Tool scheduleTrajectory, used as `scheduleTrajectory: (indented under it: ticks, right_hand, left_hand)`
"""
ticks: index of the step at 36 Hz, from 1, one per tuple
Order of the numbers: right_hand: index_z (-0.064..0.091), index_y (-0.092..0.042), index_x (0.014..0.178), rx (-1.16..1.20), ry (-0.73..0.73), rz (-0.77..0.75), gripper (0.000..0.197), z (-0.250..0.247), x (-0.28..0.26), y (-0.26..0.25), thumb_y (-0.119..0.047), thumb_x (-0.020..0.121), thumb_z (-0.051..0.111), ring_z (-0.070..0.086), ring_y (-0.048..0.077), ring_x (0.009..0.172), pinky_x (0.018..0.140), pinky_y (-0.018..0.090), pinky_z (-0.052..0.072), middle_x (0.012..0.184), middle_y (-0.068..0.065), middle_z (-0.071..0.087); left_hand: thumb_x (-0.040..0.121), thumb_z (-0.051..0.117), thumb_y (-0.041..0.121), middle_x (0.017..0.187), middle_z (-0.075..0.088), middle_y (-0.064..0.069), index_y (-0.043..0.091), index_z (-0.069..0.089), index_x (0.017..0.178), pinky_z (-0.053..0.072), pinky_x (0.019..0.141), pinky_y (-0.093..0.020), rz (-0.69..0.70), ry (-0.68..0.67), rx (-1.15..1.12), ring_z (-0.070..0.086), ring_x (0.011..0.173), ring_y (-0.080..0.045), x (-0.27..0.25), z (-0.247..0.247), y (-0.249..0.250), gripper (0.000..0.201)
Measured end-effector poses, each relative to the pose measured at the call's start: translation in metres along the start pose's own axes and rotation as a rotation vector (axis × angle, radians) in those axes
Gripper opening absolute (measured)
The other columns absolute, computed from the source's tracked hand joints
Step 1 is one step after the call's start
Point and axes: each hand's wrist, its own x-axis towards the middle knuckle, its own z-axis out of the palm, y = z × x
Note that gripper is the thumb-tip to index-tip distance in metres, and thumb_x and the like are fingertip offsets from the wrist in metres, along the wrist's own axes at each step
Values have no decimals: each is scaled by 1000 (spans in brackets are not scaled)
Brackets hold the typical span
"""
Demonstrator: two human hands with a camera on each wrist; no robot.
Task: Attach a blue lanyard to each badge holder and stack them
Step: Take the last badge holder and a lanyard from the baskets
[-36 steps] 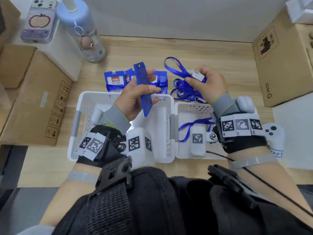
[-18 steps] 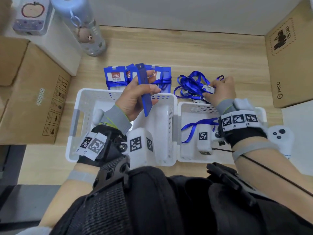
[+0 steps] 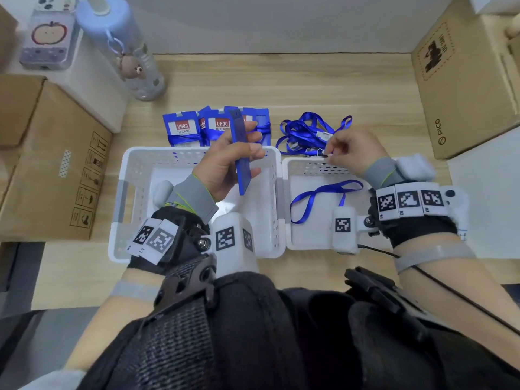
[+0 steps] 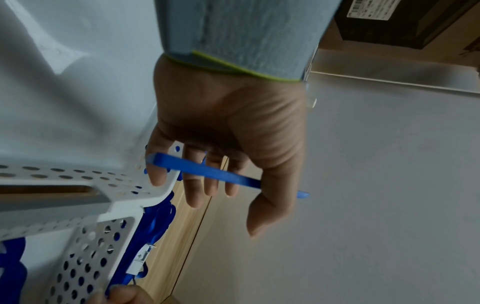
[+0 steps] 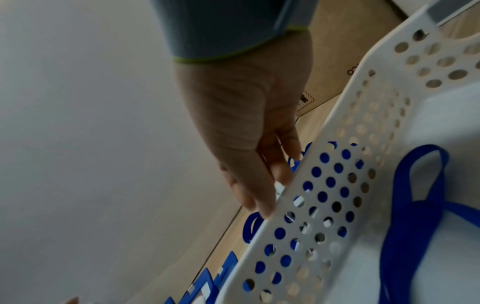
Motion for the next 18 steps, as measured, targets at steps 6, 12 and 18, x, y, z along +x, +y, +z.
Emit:
scheduleTrajectory:
  ticks: [6,12,18]
  right_hand:
    - [64,-17,74,-43,-238,66,17,8,-20,5,-1,74,67,49,8,61,58,8,40,62,-8,54]
    - [69,-17,91,-257,-463,125,32,21,-31,19,7,76,56,50,18,79,70,26,42,72,-7,48]
    - [68,-23,97,-477,-502,132,37,37,-36,30,5,77,53,48,22,86,69,28,37,102,0,37]
  left_hand:
    - [44,70,29,105,58,8,29,59,106,48,75,-35,-15,-21,22,64,77,-8,-2,3,-5,64]
    - [45,71,29,107,60,7,27,57,110,48,78,-36,-27,-30,31,63,78,-8,-4,4,-10,66]
    - [45,71,30,105,60,8,26,57,110,50,73,-34,-36,-26,42,64,77,-7,-7,3,-13,67]
